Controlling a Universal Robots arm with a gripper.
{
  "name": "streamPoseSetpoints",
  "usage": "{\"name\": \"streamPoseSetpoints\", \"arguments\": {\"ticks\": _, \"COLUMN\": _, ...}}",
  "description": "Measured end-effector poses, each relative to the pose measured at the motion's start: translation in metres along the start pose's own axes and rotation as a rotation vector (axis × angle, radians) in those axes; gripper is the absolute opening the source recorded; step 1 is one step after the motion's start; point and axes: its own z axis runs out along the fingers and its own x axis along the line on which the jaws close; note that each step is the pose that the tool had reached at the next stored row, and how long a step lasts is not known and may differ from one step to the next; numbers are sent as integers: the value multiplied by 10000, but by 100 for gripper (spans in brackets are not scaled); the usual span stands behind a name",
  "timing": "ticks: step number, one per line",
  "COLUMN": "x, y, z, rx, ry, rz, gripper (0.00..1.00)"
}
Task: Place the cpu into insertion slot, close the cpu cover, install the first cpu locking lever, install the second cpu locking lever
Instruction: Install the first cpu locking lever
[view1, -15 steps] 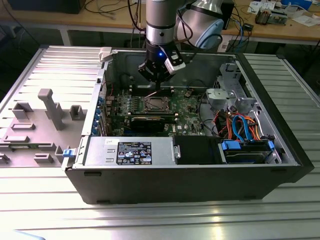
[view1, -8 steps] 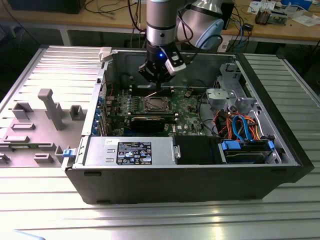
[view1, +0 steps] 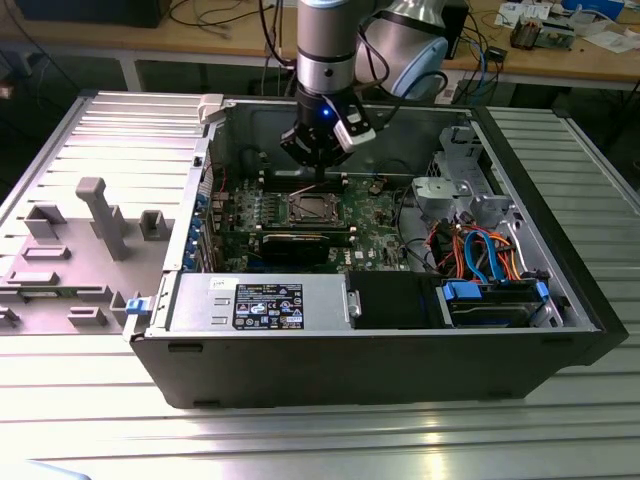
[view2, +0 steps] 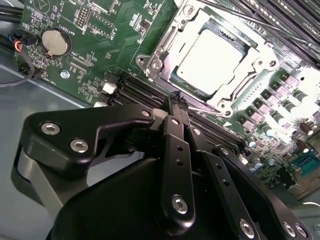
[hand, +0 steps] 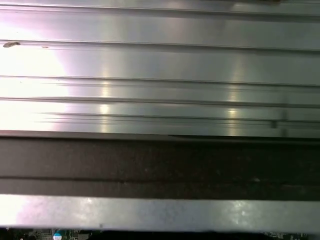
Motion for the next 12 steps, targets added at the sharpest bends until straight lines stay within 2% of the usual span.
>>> {"name": "streamPoseSetpoints", "arguments": {"ticks": 5, "x": -23, "y": -1, "z": 35, "rx": 6, "ry": 0, "rz": 1, "gripper": 11}}
{"name": "streamPoseSetpoints", "arguments": {"ticks": 12, "x": -47, "y": -3, "z": 121, "rx": 8, "ry": 1, "rz": 0, "gripper": 11}}
